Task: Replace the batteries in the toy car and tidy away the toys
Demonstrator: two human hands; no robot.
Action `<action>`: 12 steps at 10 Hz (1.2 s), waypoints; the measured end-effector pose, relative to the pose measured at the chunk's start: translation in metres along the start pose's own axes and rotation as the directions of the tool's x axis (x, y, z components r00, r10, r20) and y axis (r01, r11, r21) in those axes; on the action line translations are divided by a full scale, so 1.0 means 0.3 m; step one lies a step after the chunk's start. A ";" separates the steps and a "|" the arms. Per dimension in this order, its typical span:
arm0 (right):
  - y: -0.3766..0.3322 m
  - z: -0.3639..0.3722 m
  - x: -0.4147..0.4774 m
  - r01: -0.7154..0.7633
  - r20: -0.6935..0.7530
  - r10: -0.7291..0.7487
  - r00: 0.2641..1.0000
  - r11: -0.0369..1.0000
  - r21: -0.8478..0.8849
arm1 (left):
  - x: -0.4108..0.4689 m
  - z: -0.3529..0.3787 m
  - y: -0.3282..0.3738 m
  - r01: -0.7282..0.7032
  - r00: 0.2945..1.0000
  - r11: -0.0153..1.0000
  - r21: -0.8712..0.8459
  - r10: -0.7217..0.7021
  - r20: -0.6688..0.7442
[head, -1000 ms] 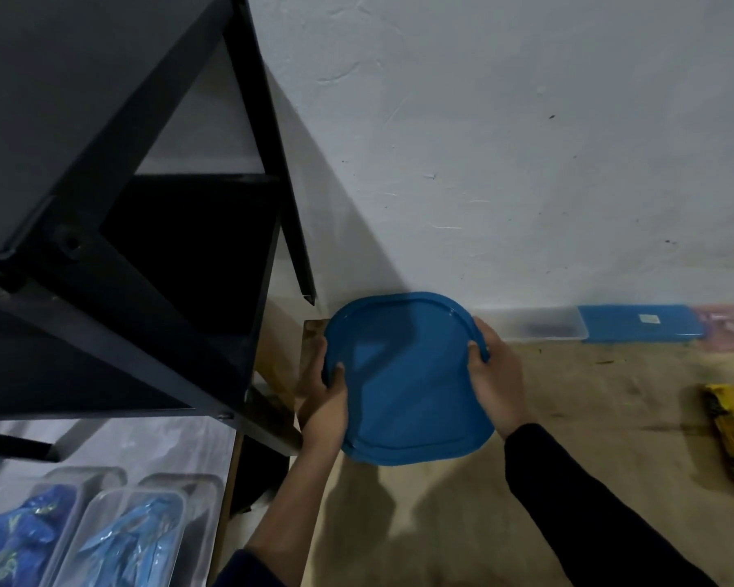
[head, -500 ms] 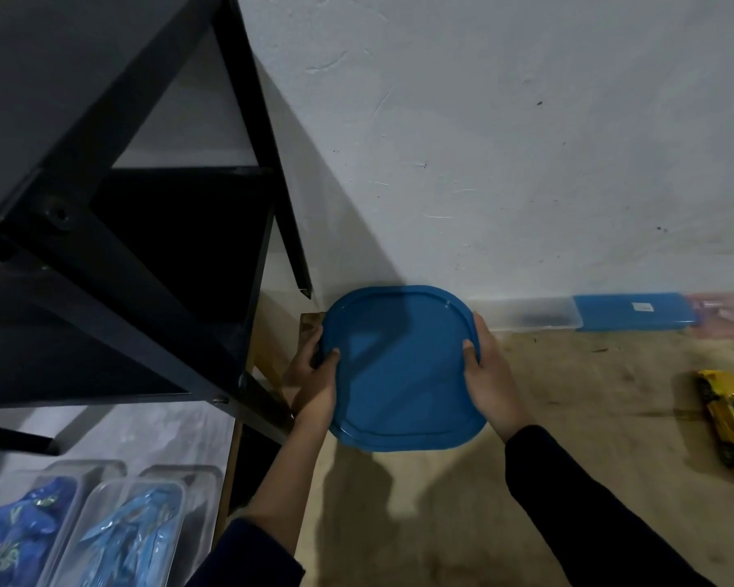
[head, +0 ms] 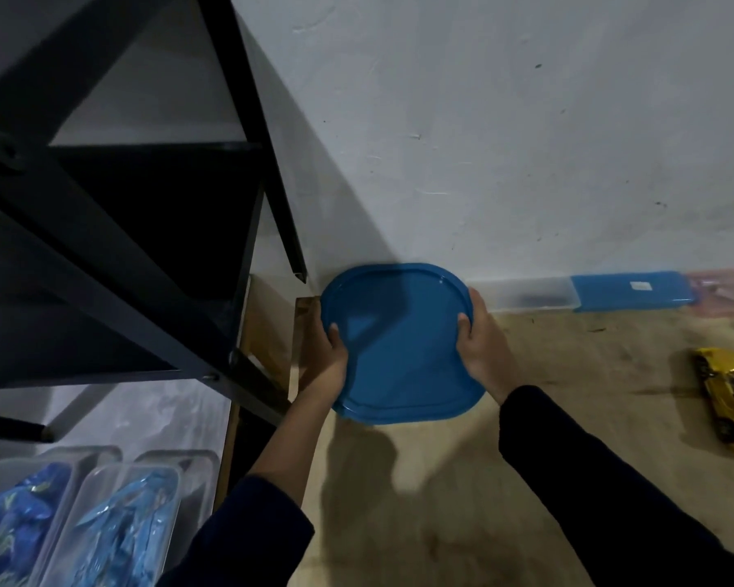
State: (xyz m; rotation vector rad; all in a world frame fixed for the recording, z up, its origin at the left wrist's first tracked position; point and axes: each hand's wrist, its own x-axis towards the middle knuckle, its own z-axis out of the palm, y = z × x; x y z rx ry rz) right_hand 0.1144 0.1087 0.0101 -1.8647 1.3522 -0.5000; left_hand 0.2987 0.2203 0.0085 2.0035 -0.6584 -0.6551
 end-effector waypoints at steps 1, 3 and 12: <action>0.013 -0.021 0.031 0.019 0.074 -0.012 0.997 0.995 -0.098 | 0.004 -0.007 0.014 -0.030 0.999 0.995 0.096 0.028 0.022; -0.076 -0.065 0.003 0.137 0.219 0.005 0.976 0.769 -0.625 | 0.019 -0.054 0.002 -0.233 0.969 0.781 0.579 0.135 0.207; -0.077 -0.080 -0.213 -0.079 0.246 0.206 0.947 0.892 -0.445 | -0.200 -0.092 0.057 0.012 0.942 0.930 0.366 -0.133 0.307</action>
